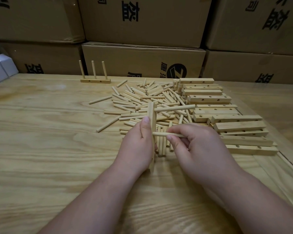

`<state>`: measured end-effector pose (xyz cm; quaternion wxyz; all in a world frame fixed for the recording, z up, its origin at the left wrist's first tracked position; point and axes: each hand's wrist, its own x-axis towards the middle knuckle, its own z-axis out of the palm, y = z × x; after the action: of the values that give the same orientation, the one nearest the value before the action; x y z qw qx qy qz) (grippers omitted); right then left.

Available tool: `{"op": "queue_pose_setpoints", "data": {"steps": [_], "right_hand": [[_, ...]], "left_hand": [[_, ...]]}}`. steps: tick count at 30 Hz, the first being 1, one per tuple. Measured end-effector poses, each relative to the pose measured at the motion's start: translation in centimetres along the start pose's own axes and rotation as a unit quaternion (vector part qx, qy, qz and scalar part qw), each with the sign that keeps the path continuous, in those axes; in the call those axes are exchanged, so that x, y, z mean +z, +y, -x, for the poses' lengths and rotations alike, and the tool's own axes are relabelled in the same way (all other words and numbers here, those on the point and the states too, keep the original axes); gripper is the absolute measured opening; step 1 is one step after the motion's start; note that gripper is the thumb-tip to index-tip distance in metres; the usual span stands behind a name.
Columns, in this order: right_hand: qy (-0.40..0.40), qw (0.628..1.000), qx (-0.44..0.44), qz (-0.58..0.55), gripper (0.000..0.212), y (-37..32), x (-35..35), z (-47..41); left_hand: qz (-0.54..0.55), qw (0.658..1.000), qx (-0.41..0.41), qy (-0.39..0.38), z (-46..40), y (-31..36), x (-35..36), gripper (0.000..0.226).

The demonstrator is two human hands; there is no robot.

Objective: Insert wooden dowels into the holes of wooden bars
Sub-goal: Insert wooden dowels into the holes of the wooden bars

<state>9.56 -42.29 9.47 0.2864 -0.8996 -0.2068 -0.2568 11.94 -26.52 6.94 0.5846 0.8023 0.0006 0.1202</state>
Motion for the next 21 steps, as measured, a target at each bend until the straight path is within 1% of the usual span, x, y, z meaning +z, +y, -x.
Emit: {"op": "queue_pose_setpoints", "data": {"steps": [2,4,5,11,17,19,21], "right_hand": [[-0.019,0.999,0.023,-0.042,0.018,0.6,-0.1,-0.1],[-0.041,0.994,0.043,-0.087,0.012,1.3,-0.2,-0.1],[-0.045,0.993,0.046,-0.094,0.01,1.5,-0.2,-0.1],[-0.009,0.999,0.011,-0.03,0.021,0.6,0.3,0.0],[-0.053,0.995,0.036,-0.081,0.012,1.5,-0.1,0.0],[-0.053,0.995,0.033,-0.076,0.013,1.6,0.1,0.2],[-0.035,0.996,0.032,-0.081,0.014,1.6,0.5,0.3]], "left_hand": [[-0.008,1.0,0.0,-0.012,0.0,0.0,-0.1,0.049],[-0.017,1.0,0.002,-0.025,0.0,0.1,-0.2,0.051],[-0.018,0.999,0.003,-0.027,0.0,0.2,-0.3,0.051],[-0.031,0.999,0.016,0.018,0.2,0.2,0.1,0.048],[-0.041,0.999,0.011,-0.013,0.0,0.2,-0.2,0.05],[-0.035,0.999,0.015,-0.015,0.0,0.1,-0.2,0.049],[-0.016,1.0,0.011,-0.007,0.1,0.0,-0.2,0.048]]}}
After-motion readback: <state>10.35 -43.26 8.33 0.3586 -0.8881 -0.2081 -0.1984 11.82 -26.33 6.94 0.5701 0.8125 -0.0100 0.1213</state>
